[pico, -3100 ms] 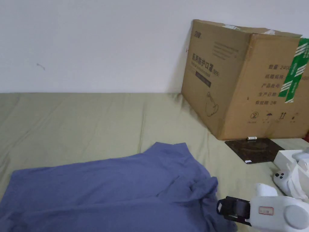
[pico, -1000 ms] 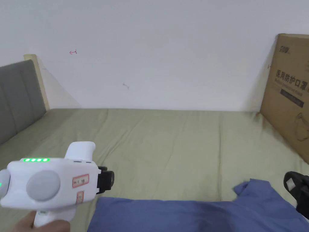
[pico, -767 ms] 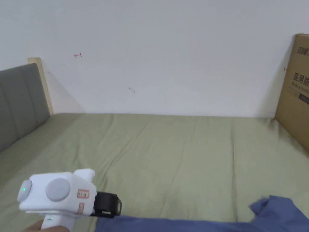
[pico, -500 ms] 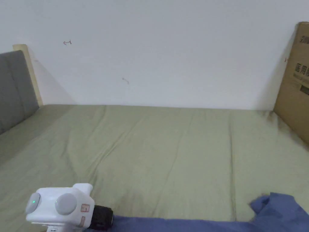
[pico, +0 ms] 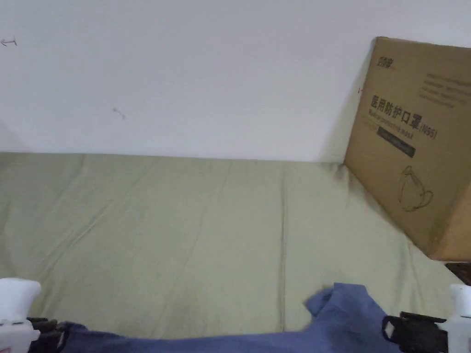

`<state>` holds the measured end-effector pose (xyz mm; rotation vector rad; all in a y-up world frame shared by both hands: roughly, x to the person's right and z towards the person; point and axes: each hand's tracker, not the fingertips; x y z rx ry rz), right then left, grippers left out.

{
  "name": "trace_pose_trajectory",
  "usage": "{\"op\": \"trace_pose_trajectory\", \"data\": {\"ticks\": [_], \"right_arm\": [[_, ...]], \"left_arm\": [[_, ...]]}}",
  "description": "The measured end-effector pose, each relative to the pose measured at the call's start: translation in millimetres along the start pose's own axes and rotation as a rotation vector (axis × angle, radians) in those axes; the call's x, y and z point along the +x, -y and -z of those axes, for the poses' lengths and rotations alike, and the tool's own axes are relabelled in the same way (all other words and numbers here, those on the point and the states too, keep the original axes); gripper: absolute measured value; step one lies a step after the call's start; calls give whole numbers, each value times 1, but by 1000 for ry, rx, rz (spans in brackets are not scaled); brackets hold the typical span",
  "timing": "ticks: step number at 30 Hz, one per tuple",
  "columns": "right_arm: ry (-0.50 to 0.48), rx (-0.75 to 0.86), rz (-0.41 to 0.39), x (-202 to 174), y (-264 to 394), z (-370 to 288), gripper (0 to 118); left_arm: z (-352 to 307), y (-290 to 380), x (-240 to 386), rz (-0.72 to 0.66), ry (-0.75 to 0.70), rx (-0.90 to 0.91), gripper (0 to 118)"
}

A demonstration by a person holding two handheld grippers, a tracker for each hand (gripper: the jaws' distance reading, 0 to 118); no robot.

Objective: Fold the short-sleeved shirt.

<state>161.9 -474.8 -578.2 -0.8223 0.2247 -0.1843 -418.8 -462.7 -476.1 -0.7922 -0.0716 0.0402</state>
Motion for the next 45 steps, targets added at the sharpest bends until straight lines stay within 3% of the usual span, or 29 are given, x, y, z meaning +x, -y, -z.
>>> {"op": "trace_pose_trajectory", "data": {"ticks": [1, 2, 3, 6, 8, 10, 12, 13, 15, 17, 19, 23, 27, 33, 39, 45], "right_arm": [[43, -40, 25, 8, -10, 18, 71], [42, -74, 32, 15, -18, 36, 116], [44, -43, 58, 24, -20, 47, 116], [173, -185, 62, 44, -36, 94, 117], [221, -230, 83, 51, -40, 110, 116], [199, -294, 99, 56, -38, 118, 112], [233, -271, -33, 42, -38, 107, 105], [229, -263, -68, 36, -37, 101, 95], [209, -259, -96, 31, -35, 89, 55], [149, -254, -87, 22, -33, 75, 0], [112, -221, -30, 19, -31, 60, 0], [148, -59, -32, 15, -48, 25, 0], [125, 77, 43, 10, -68, -9, 0], [141, 192, 24, -4, -61, -67, 0], [95, 160, 8, 11, 15, -137, 0], [69, -5, 62, 44, 130, -183, 0]], "left_arm": [[-5, -2, -2, -14, 11, 7, 1], [-9, -3, -3, -21, 10, 9, 1], [-13, -3, -4, -29, 12, 24, 2], [-19, -1, -9, -32, 9, 46, 1], [-38, 1, 23, -59, 5, 67, 2], [-40, 4, 28, -64, 5, 68, 1], [-41, 3, 28, -57, -2, 55, 1], [-40, 3, 30, -55, 2, 43, 1], [-39, 3, 24, -76, 7, 32, 1], [-39, 6, 24, -124, 21, 33, 1], [-39, 6, 18, -147, 16, 40, 1], [-40, 3, 11, -170, 7, 58, 1], [-49, -9, 6, -198, -10, 144, 1], [-81, -21, 12, -175, 12, 241, 1], [-107, 15, 16, -154, 80, 133, 1], [-143, 95, 19, -216, 157, 5, 2]]}}
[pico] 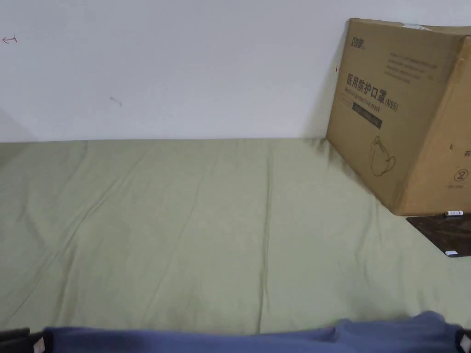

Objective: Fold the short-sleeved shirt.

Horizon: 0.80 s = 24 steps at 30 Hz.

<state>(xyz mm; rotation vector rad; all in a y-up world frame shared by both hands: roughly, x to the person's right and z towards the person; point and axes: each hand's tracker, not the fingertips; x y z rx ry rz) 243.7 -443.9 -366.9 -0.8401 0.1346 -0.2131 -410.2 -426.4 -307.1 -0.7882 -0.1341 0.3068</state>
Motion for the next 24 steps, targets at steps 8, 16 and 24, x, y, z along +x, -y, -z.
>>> {"op": "trace_pose_trajectory", "data": {"ticks": [8, 16, 24], "right_arm": [[15, 1, 17, 12, 47, 16, 0], [-95, 313, -127, -50, 24, -44, 118], [-21, 719, -152, -136, 21, -91, 117]], "left_arm": [[-8, 69, 0, 96, -33, -74, 5], [-56, 60, 34, 53, 22, 209, 117], [-92, 42, 134, 253, -114, 653, 110]]}}
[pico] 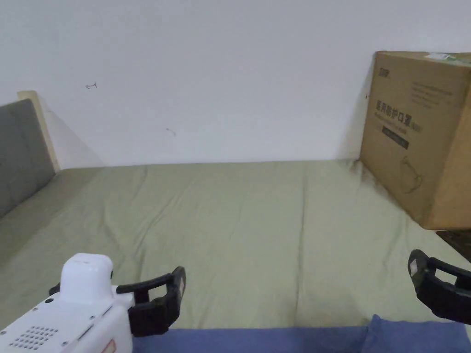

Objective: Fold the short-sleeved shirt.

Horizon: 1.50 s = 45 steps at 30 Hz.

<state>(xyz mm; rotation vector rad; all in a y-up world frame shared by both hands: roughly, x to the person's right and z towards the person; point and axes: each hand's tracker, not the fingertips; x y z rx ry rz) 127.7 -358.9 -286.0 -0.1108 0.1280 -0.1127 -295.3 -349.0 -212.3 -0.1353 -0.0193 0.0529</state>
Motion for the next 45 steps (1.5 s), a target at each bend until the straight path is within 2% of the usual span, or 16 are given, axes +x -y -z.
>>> {"op": "trace_pose_trajectory", "data": {"ticks": [1, 2, 3, 4, 5, 8, 13, 17, 24, 25, 28, 29, 35, 39, 42, 45], "right_arm": [[-48, -2, 33, -6, 2, -2, 116], [-78, 28, 43, -10, 6, -6, 111], [-66, 45, 23, -12, 7, -9, 98], [-40, 60, -27, -18, 9, -12, 66], [15, 60, -89, -24, 10, -13, 6], [-19, 63, -69, -29, 11, -13, 0], [-10, 37, 27, -27, 5, -11, 0], [-13, -19, 36, -24, 0, -8, 0], [-41, -123, -5, -23, 13, -1, 0], [-49, -140, -6, -22, 16, 0, 0], [-37, -180, 0, -23, 18, 1, 0], [-36, -185, 6, -23, 19, 1, 0], [-66, -244, 23, -32, 16, 10, 0], [-80, -271, -23, -43, 16, 15, 0], [-102, -291, -14, -48, 16, 18, 0], [-116, -314, -6, -51, 17, 18, 0]], "left_arm": [[-4, -3, 8, 7, 1, 36, 100], [-8, -5, 17, -3, 9, 58, 71], [-11, -6, 23, -6, 10, 62, 38], [-13, -6, 29, 2, -1, 70, 5], [-17, -5, 36, 48, -54, 83, 0], [-26, -8, 47, 38, -34, 93, 0], [-26, -20, 28, -80, -50, 28, 0], [4, -23, -41, -312, 7, -272, 0], [76, 60, -171, -801, 344, -725, 3], [81, 72, -180, -800, 352, -740, 10], [93, 105, -199, -813, 298, -751, 106], [90, 114, -211, -842, 266, -719, 118], [102, 166, -235, -1053, 245, -690, 118], [126, 211, -214, -1263, 508, -745, 118], [147, 215, -200, -1244, 588, -683, 118], [153, 219, -199, -1185, 445, -674, 108]]}}
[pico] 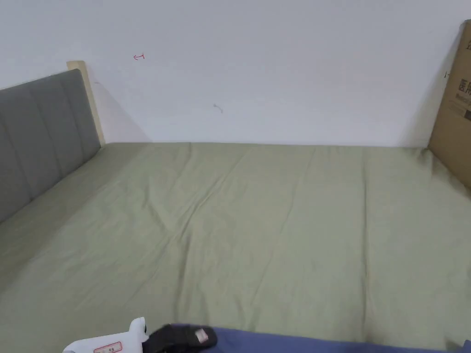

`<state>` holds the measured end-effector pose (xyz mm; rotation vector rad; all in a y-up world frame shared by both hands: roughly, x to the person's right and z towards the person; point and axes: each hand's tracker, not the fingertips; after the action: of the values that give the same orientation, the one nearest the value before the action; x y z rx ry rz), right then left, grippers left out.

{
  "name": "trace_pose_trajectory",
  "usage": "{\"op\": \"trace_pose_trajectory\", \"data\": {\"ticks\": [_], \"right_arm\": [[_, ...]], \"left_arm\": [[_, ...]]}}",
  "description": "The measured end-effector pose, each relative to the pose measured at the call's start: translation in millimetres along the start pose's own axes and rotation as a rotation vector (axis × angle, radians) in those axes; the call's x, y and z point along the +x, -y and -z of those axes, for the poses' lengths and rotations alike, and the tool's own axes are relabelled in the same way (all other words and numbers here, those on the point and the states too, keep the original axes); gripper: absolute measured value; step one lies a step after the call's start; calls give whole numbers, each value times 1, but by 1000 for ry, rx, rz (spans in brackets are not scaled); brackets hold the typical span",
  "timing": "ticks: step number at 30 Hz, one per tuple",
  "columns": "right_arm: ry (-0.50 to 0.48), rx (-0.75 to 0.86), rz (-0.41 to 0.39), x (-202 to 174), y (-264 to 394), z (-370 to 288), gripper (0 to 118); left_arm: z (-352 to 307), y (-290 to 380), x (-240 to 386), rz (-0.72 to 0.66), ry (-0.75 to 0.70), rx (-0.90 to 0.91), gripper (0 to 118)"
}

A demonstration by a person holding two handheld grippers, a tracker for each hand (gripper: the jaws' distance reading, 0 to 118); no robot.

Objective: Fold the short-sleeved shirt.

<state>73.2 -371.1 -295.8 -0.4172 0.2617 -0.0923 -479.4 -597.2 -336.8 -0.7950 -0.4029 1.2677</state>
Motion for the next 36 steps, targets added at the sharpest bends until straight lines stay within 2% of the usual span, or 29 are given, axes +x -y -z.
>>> {"op": "trace_pose_trajectory", "data": {"ticks": [1, 2, 3, 5, 9, 11, 13, 14, 16, 18, 20, 22, 23, 25, 26, 27, 29, 31, 34, 35, 36], "right_arm": [[-1, -2, -1, -1, 1, -1, 0], [-3, -6, -3, -1, 2, -1, 0], [-4, -12, -5, -1, 3, -1, 0], [-3, -29, -9, -1, 6, -1, 0], [-8, -46, -10, 0, 7, -1, 0], [-12, -42, 1, 2, 8, -2, 0], [-25, -41, 11, 1, 8, -4, 0], [-31, -41, 12, 1, 9, -5, 0], [-40, -44, 11, 0, 11, -6, 0], [-51, -50, 9, -1, 13, -7, 0], [-62, -51, 16, 0, 14, -11, 0], [-70, -50, 22, 2, 15, -15, 0], [-71, -50, 23, 3, 15, -16, 0], [-65, -52, 23, 7, 15, -19, 0], [-61, -53, 26, 15, 16, -17, 0], [-59, -53, 29, 19, 16, -17, 0], [-53, -55, 35, 27, 17, -17, 0], [-45, -57, 44, 33, 18, -16, 0], [-40, -58, 63, 43, 20, -14, 0], [-36, -61, 69, 46, 21, -14, 0], [-30, -62, 75, 49, 22, -13, 0]], "left_arm": [[4, -1, -11, 25, -226, 17, 79], [-1, 3, -25, 38, -285, 13, 5], [-6, 3, -12, 16, -87, 48, 7], [-2, 12, 19, 148, -278, 16, 7], [-30, 33, 88, 400, -453, 91, 7], [-47, 51, 128, 585, -706, 202, 7], [-55, 63, 155, 702, -972, 285, 7], [-59, 65, 162, 716, -981, 296, 8], [-61, 68, 176, 673, -878, 268, 8], [-48, 67, 189, 571, -744, 233, 8], [-21, 73, 200, 466, -548, 149, 8], [21, 80, 210, 477, -450, 52, 10], [43, 88, 216, 544, -436, 10, 33], [81, 102, 222, 616, -477, -23, 110], [95, 106, 220, 597, -468, -44, 118], [101, 112, 220, 590, -390, -10, 118], [106, 108, 217, 526, -413, -55, 112], [100, 107, 216, 532, -428, -47, 112], [69, 104, 223, 632, -500, 35, 112], [61, 105, 225, 673, -524, 72, 108], [55, 106, 227, 704, -551, 102, 98]]}}
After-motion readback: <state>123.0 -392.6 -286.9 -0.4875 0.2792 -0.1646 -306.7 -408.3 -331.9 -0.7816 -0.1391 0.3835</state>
